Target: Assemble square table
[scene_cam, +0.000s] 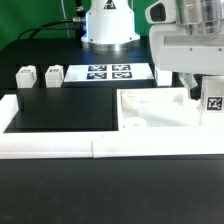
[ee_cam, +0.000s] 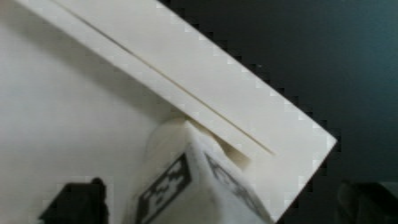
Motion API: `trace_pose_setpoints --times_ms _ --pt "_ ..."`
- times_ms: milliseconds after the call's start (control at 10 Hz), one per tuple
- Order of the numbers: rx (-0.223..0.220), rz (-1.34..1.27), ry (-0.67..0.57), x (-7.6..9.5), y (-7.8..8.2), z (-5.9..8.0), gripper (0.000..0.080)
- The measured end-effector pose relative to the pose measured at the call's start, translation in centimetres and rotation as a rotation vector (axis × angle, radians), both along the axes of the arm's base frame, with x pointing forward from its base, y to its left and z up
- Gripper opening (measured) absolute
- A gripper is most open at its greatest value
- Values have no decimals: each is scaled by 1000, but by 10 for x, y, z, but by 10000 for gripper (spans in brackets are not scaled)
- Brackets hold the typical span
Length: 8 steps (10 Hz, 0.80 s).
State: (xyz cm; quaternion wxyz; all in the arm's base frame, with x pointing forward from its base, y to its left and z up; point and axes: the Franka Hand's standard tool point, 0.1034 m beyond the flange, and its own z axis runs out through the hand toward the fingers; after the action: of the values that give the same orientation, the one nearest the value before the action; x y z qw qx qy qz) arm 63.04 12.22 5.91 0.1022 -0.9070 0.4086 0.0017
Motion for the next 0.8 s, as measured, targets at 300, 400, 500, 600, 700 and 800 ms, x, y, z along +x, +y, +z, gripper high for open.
trace_pose_setpoints --times_ms 300,400,500,600,700,800 --pt "-97 475 -29 -1 -3 3 649" --pt "-117 616 -50 0 -5 4 649" --pt "-150 783 -95 3 -5 4 649" --pt "-147 748 -91 2 -4 3 649" --pt "-146 726 -88 2 -5 3 522" --pt "-142 678 -82 2 -4 3 383"
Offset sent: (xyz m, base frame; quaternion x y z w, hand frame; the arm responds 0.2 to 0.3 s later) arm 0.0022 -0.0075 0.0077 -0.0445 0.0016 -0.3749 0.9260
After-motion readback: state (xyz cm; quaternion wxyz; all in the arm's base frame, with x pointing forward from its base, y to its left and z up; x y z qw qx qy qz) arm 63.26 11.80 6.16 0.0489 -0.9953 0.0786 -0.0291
